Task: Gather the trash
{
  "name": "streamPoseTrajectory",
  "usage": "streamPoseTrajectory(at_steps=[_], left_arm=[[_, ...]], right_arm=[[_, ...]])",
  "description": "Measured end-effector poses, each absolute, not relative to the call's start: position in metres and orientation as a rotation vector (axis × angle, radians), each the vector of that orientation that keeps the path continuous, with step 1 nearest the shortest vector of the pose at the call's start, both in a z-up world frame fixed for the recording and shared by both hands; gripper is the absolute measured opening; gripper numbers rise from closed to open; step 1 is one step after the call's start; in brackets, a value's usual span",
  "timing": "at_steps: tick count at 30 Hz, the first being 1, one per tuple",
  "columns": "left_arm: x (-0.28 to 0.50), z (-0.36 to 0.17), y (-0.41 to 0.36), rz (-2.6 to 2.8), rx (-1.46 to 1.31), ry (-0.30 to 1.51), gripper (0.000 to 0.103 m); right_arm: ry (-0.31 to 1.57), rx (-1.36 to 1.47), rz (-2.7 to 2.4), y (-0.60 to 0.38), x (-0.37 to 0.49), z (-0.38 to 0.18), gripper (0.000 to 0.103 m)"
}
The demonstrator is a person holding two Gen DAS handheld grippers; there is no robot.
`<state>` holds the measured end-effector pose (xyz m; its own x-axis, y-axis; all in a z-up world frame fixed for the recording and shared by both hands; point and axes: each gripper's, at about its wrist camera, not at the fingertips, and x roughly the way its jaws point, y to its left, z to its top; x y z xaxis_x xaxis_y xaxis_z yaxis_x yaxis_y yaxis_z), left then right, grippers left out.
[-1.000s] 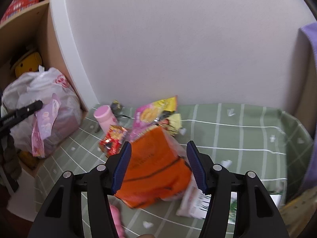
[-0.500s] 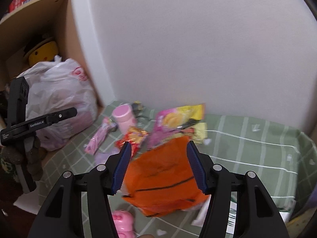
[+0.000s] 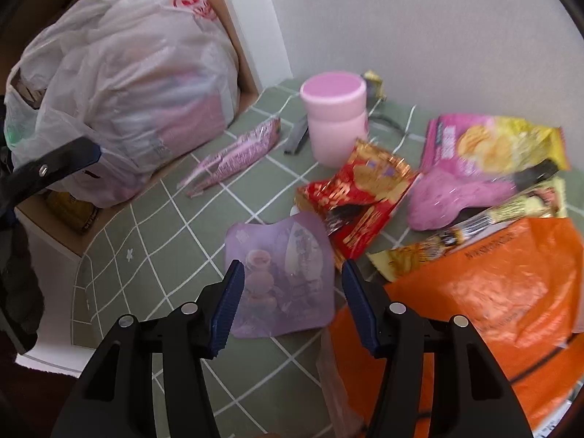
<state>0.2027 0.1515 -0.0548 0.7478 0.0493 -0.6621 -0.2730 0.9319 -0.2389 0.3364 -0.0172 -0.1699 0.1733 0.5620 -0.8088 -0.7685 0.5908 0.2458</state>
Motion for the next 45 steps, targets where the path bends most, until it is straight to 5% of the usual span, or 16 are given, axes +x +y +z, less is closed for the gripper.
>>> streamPoseTrajectory(at_steps=[5, 11, 13, 15, 23, 29, 31, 33, 36, 45], left_arm=[[0.203, -0.058, 0.154, 0.177, -0.357, 0.729, 0.048], [0.21, -0.06, 0.155, 0.169, -0.377, 0.728, 0.048], [0.209, -0.06, 0.157, 0.168, -0.383, 0.725, 0.048], [0.208, -0.061, 0.158, 0.166, -0.388, 0.722, 0.049], [0.196, -0.065, 0.162, 0.165, -0.396, 0.729, 0.052], [0.193, -0.067, 0.163, 0.164, -0.401, 0.735, 0.052], [0.19, -0.068, 0.164, 0.167, -0.403, 0.735, 0.052], [0.186, -0.069, 0.166, 0.17, -0.41, 0.735, 0.052], [0.183, -0.069, 0.167, 0.173, -0.414, 0.733, 0.052], [0.204, -0.074, 0.161, 0.125, -0.385, 0.743, 0.052]], right_arm=[[1.044, -0.312, 0.953, -0.005, 0.331, -0.175, 0.028], [1.016, -0.339, 0.974, -0.008, 0.316, -0.169, 0.026], [1.009, -0.26, 0.991, -0.017, 0.317, -0.161, 0.031], [0.997, -0.214, 0.988, -0.024, 0.318, -0.154, 0.056], [1.091, -0.241, 0.95, -0.007, 0.302, -0.169, 0.056], [0.972, -0.421, 0.898, 0.027, 0.285, -0.18, 0.056], [0.933, -0.474, 0.902, 0.034, 0.278, -0.181, 0.052], [0.924, -0.473, 0.914, 0.035, 0.276, -0.18, 0.03], [0.935, -0.425, 0.933, 0.029, 0.28, -0.175, 0.014], [0.939, -0.281, 0.97, -0.025, 0.295, -0.14, 0.004]])
